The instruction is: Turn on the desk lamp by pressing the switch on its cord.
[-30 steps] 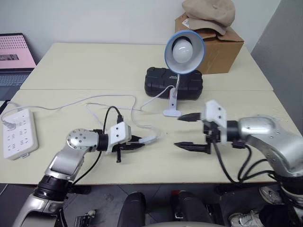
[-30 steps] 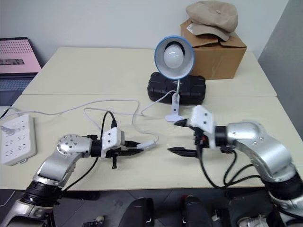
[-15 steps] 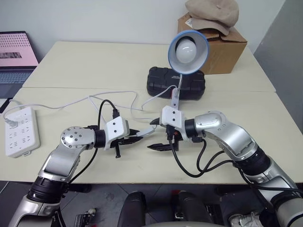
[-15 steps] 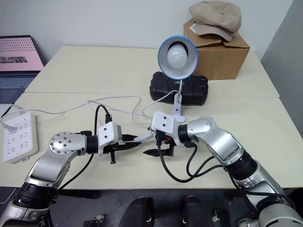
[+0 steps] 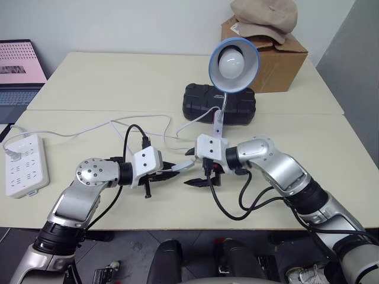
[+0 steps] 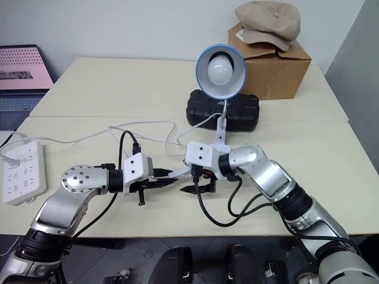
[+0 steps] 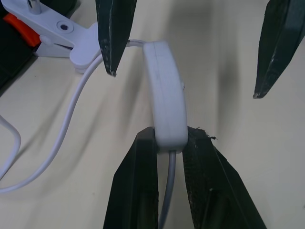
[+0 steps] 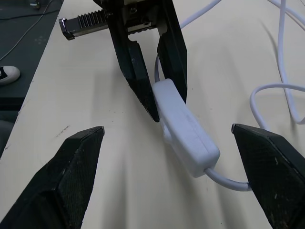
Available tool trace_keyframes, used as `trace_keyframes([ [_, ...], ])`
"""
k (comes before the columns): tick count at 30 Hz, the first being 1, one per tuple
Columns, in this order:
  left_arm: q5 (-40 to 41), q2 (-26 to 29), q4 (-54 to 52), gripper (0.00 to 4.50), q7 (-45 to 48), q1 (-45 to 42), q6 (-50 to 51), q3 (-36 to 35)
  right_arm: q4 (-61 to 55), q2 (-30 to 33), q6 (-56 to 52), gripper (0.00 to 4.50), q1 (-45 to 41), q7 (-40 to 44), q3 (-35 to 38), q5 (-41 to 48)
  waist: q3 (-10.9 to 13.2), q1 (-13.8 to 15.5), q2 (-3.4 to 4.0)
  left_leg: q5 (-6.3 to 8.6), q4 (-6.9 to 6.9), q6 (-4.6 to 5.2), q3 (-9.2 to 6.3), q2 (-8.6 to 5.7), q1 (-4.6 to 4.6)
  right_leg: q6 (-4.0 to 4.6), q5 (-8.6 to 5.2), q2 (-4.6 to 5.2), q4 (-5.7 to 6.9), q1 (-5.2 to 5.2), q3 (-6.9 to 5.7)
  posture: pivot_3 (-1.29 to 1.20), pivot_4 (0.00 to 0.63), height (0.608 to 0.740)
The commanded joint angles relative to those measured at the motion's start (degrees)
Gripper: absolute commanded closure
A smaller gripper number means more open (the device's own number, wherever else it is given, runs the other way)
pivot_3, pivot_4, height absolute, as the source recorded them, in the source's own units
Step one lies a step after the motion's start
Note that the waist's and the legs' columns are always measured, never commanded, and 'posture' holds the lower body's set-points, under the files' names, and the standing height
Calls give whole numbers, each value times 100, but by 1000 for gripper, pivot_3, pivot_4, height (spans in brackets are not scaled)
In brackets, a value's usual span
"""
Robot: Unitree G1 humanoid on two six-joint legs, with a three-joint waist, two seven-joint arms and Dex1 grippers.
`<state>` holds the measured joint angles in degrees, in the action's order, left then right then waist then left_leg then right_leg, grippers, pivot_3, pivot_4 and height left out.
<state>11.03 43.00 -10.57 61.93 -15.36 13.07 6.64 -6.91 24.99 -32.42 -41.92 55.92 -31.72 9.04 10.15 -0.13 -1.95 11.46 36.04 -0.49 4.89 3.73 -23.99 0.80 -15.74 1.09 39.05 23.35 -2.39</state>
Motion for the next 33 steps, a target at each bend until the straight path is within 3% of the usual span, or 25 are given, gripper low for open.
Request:
trace_keyframes([
  [1,-8,82,-236,4094,-9,-50,-9,-27,51,-86,203,0,-144,91,11,-144,0,0,0,0,0,0,0,0,0,0,0,0,0,0,0,0,150,740],
  [4,-12,89,-270,4094,-7,-39,13,-20,187,-159,296,513,-161,86,11,-276,0,0,0,0,0,0,0,0,0,0,0,0,0,0,0,0,150,740],
  [17,-35,122,-300,4095,-33,-94,6,-21,537,-75,862,3614,-222,342,94,-661,0,0,0,0,0,0,0,-1,0,0,0,0,0,0,1,0,150,740],
  [19,-48,112,-298,4095,-30,-100,5,-25,555,-96,883,3805,-236,385,132,-658,0,0,0,0,0,0,0,0,0,0,0,0,0,0,0,0,150,740],
  [29,-65,102,-300,4095,-29,-95,-10,-40,427,-251,900,3873,-185,526,324,-430,0,0,0,0,0,0,0,0,0,0,0,0,0,0,1,0,150,740],
  [30,-81,109,-295,4095,-22,-94,-24,-33,417,-248,938,3144,-169,554,363,-393,0,0,0,0,0,0,0,0,0,0,0,0,0,0,0,0,150,740],
  [33,-126,130,-259,4095,-7,-91,-79,-8,385,-239,968,2604,-146,599,462,-328,0,0,0,0,0,0,0,0,0,0,0,0,0,0,0,0,150,740],
])
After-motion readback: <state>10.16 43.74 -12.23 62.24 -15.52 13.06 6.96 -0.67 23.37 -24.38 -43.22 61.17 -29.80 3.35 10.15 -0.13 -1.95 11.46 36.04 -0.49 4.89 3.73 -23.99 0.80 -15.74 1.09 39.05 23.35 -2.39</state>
